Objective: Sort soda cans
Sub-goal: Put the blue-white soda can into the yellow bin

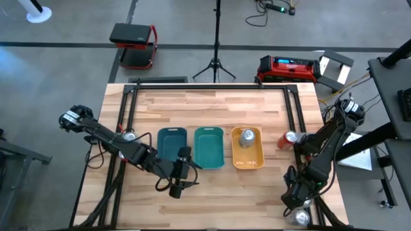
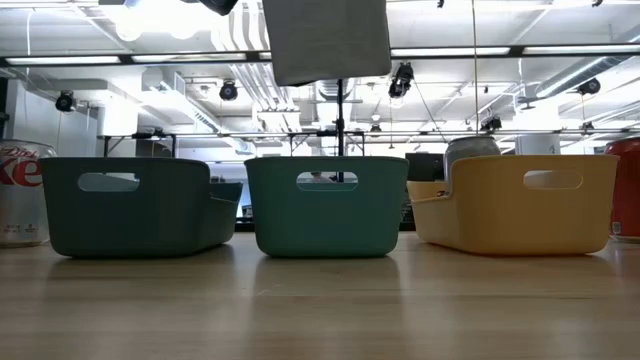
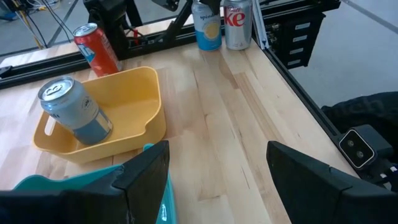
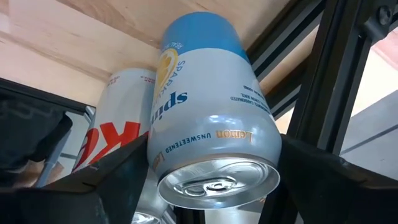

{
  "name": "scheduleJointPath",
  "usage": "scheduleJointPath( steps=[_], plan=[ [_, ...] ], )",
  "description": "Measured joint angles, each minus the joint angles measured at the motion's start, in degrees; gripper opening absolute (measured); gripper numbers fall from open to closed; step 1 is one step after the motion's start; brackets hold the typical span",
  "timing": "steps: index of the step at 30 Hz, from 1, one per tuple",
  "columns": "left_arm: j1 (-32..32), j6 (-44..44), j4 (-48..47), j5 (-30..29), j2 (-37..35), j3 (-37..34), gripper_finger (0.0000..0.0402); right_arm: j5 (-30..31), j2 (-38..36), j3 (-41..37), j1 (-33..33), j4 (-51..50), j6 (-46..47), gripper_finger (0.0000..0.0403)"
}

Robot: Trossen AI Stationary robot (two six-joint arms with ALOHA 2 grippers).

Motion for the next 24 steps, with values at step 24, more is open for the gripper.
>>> scheduleJointPath(
  steps=[24],
  plan=[
    [0.0, -0.2, -2.0, 0.0, 0.0, 0.0, 0.0254, 0.8, 0.0, 2.9, -7.1, -4.9, -9.7, 0.0304]
  ],
)
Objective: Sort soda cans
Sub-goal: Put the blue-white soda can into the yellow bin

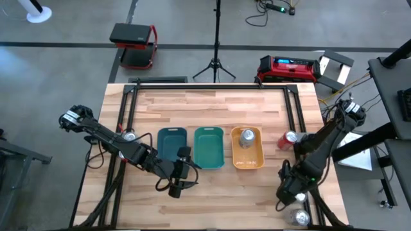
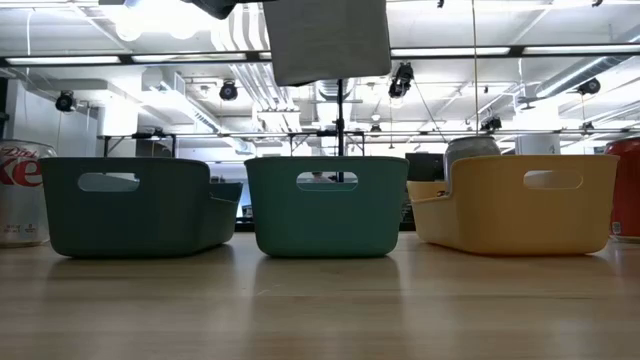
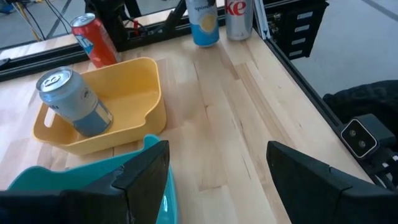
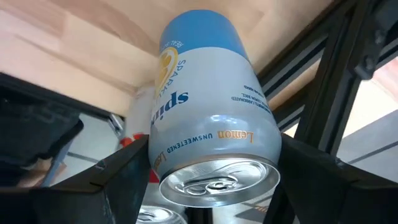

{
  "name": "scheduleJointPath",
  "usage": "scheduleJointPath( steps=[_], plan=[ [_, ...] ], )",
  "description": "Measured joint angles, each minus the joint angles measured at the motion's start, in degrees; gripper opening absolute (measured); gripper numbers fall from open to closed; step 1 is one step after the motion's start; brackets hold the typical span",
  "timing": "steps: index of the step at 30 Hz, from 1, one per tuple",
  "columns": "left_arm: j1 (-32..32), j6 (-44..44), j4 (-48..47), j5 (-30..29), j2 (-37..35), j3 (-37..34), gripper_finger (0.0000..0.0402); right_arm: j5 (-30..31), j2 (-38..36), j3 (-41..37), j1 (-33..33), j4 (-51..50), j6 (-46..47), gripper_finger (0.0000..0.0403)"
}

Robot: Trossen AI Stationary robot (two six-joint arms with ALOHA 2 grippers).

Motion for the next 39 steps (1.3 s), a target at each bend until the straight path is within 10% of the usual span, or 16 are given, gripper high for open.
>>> scheduleJointPath(
  steps=[20, 39],
  plan=[
    [0.0, 3.1, -1.5, 0.0, 0.0, 0.0, 0.0254, 2.6, 3.5, 3.4, -21.1, -7.2, -22.5, 0.0306],
    [0.0, 2.4, -1.0, -0.1, 0.0, 0.0, 0.0254, 9.1, 7.5, 6.4, -25.1, -7.6, -33.5, 0.0306]
  ],
)
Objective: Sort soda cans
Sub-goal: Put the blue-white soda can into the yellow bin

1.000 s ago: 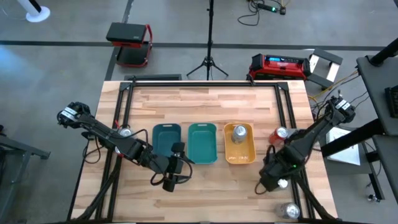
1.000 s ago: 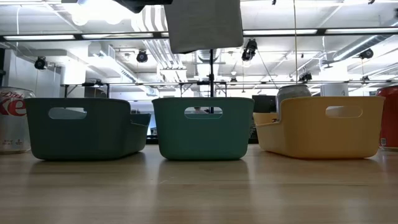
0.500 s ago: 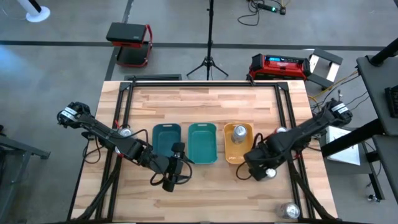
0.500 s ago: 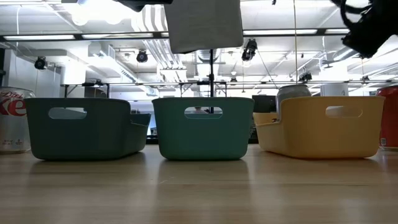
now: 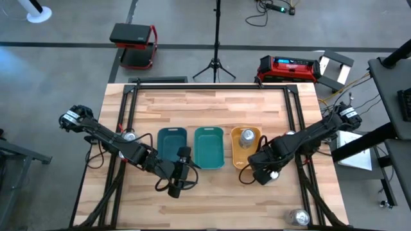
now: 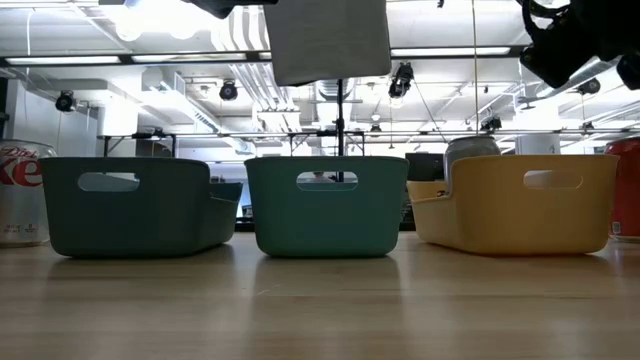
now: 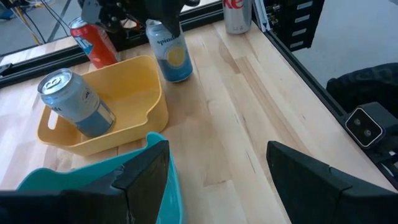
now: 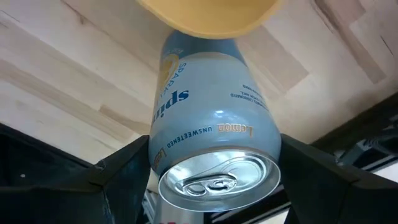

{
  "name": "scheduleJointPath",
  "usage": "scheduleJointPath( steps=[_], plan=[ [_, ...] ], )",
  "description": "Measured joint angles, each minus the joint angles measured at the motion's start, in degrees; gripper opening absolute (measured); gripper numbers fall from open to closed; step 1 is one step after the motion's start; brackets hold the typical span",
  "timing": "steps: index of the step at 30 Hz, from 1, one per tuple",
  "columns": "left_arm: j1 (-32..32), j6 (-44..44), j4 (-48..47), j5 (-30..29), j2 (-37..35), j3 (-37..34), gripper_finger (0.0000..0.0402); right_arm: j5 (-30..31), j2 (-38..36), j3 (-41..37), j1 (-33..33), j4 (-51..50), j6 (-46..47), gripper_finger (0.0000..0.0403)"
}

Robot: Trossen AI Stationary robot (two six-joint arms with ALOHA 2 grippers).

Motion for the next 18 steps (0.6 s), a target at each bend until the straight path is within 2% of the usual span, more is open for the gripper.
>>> scheduleJointPath(
  steps=[12, 18],
  plan=[
    [0.0, 0.0, 0.0, 0.0, 0.0, 0.0, 0.0254, 1.0, 0.0, 0.0, 0.0, 0.2, -0.2, 0.0309],
    [0.0, 0.0, 0.0, 0.0, 0.0, 0.0, 0.0254, 5.0, 0.3, -0.2, 0.1, 1.0, -0.5, 0.0343]
  ],
)
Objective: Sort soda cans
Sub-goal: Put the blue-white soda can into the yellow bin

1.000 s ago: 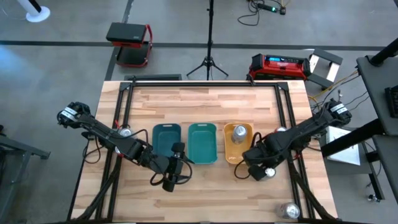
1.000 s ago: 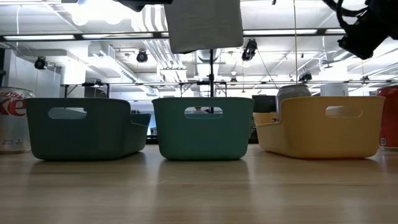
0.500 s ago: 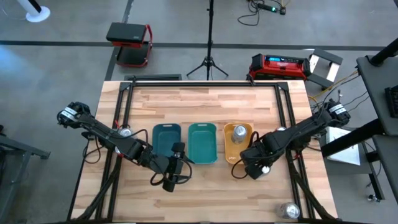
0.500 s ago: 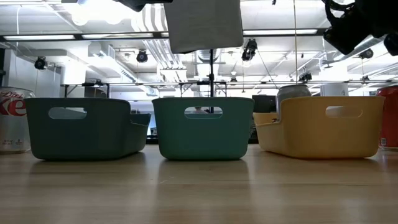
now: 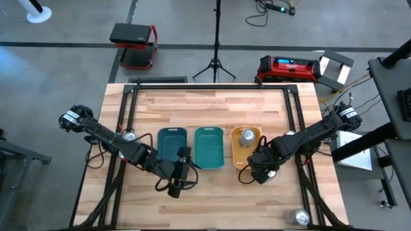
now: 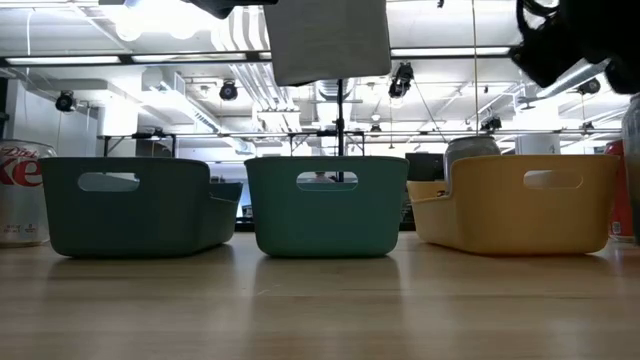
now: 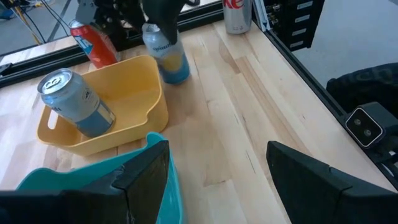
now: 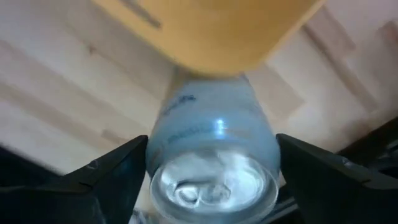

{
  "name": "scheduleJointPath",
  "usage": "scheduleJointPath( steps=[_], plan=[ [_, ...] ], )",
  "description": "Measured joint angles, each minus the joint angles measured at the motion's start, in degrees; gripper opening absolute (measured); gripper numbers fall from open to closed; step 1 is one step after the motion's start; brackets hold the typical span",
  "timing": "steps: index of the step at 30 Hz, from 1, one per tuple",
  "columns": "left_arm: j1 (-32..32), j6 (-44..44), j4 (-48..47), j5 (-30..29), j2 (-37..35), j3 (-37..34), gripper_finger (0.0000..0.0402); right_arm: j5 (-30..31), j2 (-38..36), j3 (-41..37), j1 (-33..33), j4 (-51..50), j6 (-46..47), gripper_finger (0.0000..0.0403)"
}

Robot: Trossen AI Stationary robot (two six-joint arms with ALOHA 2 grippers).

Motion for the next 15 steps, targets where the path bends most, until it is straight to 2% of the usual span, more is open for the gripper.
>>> scheduleJointPath(
  steps=[4, 9, 15],
  plan=[
    [0.0, 0.0, -0.1, 0.0, 0.0, 0.0, 0.0254, 0.8, -0.1, -0.1, 0.0, -0.4, -0.1, 0.0360],
    [0.0, 0.0, -0.6, 0.0, 0.0, 0.0, 0.0254, 0.5, -0.2, 0.1, 0.3, -0.5, -0.6, 0.0363],
    [0.0, -0.5, -1.1, 0.0, 0.0, 0.0, 0.0254, 5.4, -0.3, 2.0, 2.5, -0.5, -1.3, 0.0363]
  ],
)
